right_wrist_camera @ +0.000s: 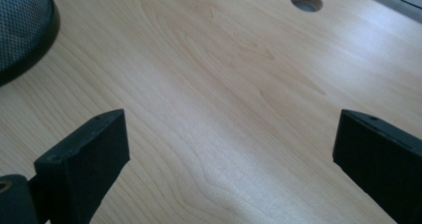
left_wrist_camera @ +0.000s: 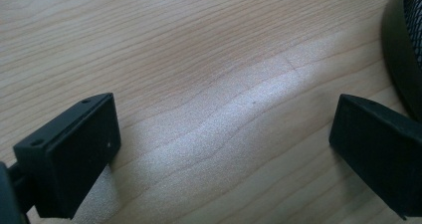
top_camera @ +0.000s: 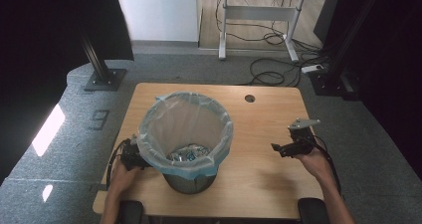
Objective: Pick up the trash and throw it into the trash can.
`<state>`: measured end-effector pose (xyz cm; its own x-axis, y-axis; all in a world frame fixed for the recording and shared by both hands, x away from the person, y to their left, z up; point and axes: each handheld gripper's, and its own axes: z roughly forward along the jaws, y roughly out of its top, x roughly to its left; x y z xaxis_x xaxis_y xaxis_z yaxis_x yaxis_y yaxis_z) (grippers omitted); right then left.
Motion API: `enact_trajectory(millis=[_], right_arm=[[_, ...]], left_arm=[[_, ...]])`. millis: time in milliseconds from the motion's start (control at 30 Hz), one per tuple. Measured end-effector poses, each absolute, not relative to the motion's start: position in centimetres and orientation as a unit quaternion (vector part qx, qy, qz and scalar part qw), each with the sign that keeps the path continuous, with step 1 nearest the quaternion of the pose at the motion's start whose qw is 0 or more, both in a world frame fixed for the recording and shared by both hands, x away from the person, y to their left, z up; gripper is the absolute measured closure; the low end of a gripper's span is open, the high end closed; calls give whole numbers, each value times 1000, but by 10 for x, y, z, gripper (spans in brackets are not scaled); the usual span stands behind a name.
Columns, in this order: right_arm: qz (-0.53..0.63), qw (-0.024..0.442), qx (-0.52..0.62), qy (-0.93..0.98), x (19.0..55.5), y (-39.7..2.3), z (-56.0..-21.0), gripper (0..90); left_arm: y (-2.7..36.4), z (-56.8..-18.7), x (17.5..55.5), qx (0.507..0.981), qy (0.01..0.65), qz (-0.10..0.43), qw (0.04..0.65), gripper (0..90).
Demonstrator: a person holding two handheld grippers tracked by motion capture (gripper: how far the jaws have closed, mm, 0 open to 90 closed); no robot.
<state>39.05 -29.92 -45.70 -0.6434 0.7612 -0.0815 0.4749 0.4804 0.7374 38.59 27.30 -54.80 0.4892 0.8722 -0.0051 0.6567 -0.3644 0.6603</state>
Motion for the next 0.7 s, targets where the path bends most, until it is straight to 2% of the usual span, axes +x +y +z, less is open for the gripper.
enact_trajectory(millis=[700], right_arm=[[333,185,408,830,379,-310,-528,5]], left_arm=[[273,-548,386,807,474,176,306,0]])
